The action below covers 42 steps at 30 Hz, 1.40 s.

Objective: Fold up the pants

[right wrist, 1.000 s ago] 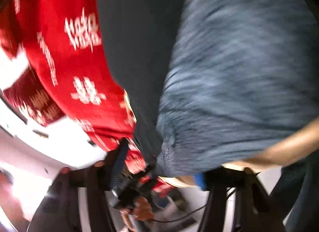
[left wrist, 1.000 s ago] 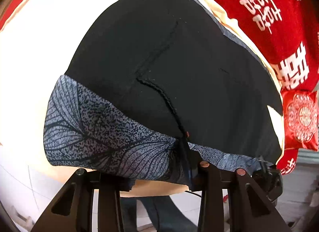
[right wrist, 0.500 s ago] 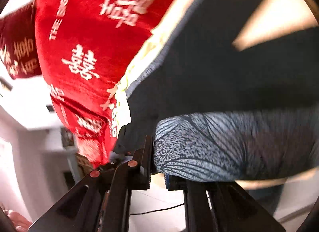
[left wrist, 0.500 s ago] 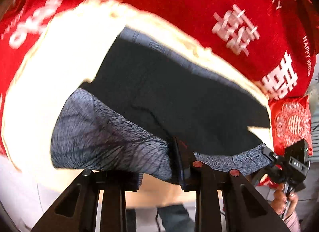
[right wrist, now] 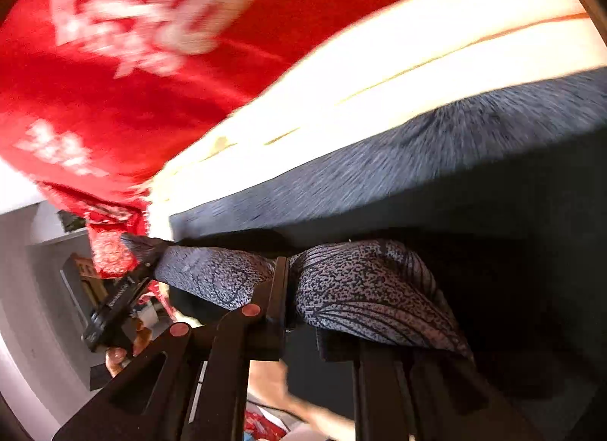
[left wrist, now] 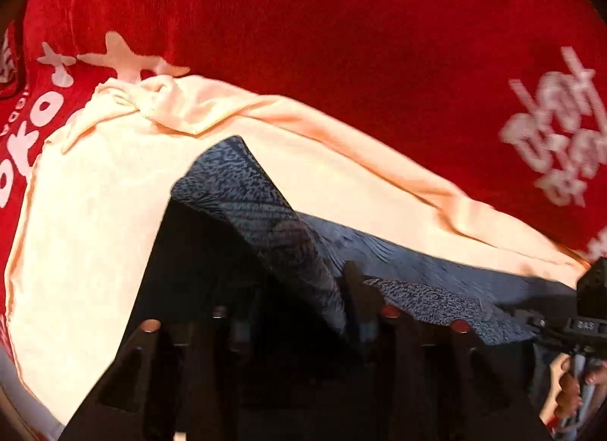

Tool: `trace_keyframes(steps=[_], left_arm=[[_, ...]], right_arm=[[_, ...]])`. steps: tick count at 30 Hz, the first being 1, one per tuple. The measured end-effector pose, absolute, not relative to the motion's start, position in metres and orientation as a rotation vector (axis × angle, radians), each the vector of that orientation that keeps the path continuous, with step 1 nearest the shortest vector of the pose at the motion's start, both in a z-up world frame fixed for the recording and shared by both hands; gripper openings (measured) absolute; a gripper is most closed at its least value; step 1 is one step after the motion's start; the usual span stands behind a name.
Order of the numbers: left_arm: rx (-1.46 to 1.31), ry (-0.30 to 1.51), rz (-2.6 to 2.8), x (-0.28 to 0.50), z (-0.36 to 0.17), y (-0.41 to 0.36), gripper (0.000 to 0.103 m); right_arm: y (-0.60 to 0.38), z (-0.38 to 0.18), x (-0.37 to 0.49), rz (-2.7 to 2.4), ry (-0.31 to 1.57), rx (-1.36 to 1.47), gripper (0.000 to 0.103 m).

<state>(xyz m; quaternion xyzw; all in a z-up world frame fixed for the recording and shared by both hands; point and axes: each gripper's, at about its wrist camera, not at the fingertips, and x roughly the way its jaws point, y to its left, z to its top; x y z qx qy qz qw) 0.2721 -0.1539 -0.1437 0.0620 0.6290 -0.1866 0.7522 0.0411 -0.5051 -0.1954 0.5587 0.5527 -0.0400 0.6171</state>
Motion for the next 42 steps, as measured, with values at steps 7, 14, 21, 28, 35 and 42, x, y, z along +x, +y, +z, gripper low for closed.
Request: trace_keyframes(steps=[7,14,21,28,35,42], left_arm=[[0.156,1.321,-0.353,0.274,-0.105,-0.146,0.077],[0.279,1.313,-0.382,0.248,-0.097,-0.152,0.077],[0.404,1.311,-0.326,0.222,-0.169,-0.19,0.082],[0.535,1.303,-0.374,0.202,-0.148,-0.198,0.083],[0.555,1.346,-0.46,0.155,-0.123,-0.204,0.083],[0.607,1.326,-0.628,0.104,-0.118,-0.233,0.083]], right_arm=[[-0.503,-0.163,0.042,0.03,1.219,1.263,0.083],[-0.475,-0.108,0.043,0.027,1.214,1.017,0.056],[-0.455,-0.161,0.066,-0.085,1.358,0.642,0.046],[-0.475,-0.13,0.031,-0.042,1.261,0.816,0.054],[-0.482,-0.101,-0.06,-0.176,1.176,0.988,0.06],[-0.473,-0.096,-0.197,-0.44,1.163,1.105,0.06]])
